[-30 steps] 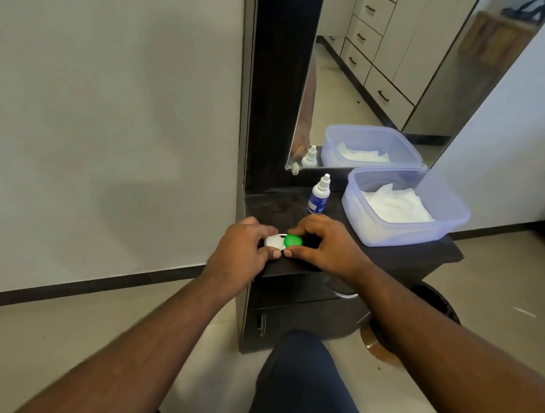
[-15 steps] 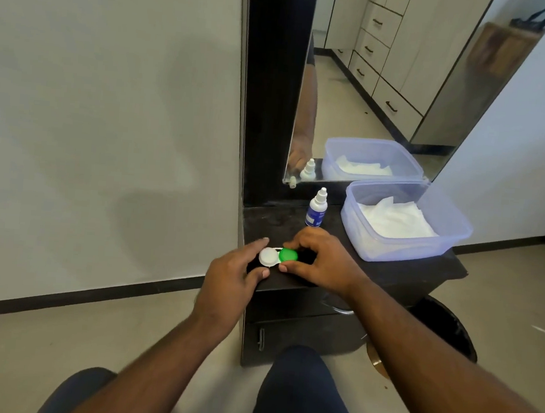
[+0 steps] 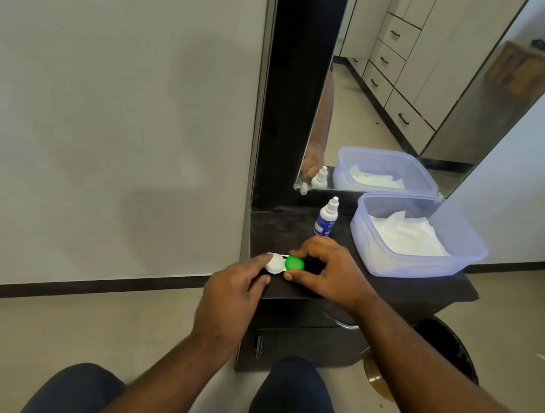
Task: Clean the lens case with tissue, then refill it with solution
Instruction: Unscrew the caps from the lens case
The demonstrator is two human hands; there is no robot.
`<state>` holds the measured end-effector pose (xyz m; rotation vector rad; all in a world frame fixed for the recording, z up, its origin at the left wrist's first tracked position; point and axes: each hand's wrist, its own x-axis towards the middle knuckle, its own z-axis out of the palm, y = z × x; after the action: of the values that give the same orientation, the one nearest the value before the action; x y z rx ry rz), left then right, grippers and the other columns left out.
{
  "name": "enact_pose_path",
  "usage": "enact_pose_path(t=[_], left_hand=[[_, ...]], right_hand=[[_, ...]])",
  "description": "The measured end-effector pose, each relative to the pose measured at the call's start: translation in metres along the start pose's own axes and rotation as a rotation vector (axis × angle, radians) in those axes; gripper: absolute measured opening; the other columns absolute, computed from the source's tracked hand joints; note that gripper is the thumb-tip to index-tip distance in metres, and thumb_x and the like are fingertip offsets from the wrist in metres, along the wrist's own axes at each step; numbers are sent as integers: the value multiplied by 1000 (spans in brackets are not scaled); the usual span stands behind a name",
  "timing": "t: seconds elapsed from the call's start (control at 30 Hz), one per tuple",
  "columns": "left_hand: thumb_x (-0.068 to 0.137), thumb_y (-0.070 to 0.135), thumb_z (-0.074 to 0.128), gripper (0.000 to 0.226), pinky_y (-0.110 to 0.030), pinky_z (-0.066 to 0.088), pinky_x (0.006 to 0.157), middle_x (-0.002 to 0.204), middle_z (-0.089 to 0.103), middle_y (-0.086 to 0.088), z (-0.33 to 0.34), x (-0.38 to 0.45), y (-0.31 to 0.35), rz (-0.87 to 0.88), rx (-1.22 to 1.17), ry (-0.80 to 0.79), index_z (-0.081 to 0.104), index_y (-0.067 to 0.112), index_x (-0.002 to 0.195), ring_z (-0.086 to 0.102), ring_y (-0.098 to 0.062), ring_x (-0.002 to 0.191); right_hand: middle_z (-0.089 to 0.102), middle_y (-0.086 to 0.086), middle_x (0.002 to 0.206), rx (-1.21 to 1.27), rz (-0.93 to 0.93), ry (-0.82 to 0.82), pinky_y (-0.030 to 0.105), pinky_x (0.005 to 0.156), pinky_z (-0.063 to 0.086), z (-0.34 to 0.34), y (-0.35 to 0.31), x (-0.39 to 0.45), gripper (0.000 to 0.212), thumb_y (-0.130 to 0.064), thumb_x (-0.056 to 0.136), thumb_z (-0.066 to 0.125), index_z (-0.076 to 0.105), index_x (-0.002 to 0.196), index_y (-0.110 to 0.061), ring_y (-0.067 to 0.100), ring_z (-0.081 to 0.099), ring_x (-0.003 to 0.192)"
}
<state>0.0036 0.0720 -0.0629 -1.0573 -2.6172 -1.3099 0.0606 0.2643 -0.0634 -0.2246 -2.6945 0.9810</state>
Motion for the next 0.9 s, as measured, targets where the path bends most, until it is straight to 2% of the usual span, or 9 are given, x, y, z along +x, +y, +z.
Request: enact_pose_path(t=[0.13,0.27,0.4,0.47,0.53,0.63,0.7,0.8,0.9], left_hand=[[82,15,74,53,-2,35,85,123,66,4,2,6,-4,-6,-74,20,57,21,133,58,-1,103],[85,17,70,52,-11,26,106,140,53,5,3,18,-8,8,-76,-176,53,28,134,44,-6,132],[85,17,70,39,7,23,90,128,64,5,-2,28,-9,18,-58,-193,64,25,123,53,-2,117],[83,22,73,44,3,30,86,127,64,6,-4,30,-6,-3,-57,-151,63,26,125,56,-2,110],[82,26,73,50,-5,34,89,129,63,6,-6,31,-1,-7,-42,-114,59,25,130,56,-6,114],[84,24,72,45,-5,34,86,127,64,2,-9,35,4,-11,-84,-25,62,20,127,53,0,109],[84,23,72,41,-12,39,85,124,66,1,-10,45,6,-56,-128,1,65,18,124,55,-2,104],[80,19,76,41,-17,46,80,118,69,-1,-8,67,1,-125,-134,-90,67,17,120,59,-3,91],[79,15,77,45,-26,51,88,120,68,-3,-5,84,-4,-145,-98,-173,65,16,122,63,-11,100]], right_hand=[[62,-14,96,18,8,-7,16,80,49,-1,0,1,30,-32,73,80,70,100,-23,4,58,94],[61,-17,93,23,-9,0,13,78,48,-1,0,0,27,-32,72,80,69,96,-26,3,58,93],[59,-19,93,29,8,-17,14,79,48,-1,-1,0,28,-31,73,80,68,97,-26,3,58,93],[58,-21,93,24,17,-22,13,79,47,-2,-1,0,27,-31,73,80,67,96,-27,3,58,94],[57,-23,93,20,13,-26,12,78,47,-2,-2,0,26,-32,73,80,65,94,-32,2,58,94],[58,-21,94,22,16,-25,13,79,48,-3,-2,0,27,-32,72,80,67,96,-30,3,58,94],[60,-17,95,26,20,-23,14,79,49,-3,-1,0,30,-31,72,81,69,99,-25,4,58,94],[62,-15,97,33,35,-32,16,80,49,-3,-1,0,33,-31,72,81,70,103,-23,4,59,95],[63,-14,100,52,51,-35,18,83,51,-4,-1,-1,35,-32,72,80,70,105,-24,3,59,96]])
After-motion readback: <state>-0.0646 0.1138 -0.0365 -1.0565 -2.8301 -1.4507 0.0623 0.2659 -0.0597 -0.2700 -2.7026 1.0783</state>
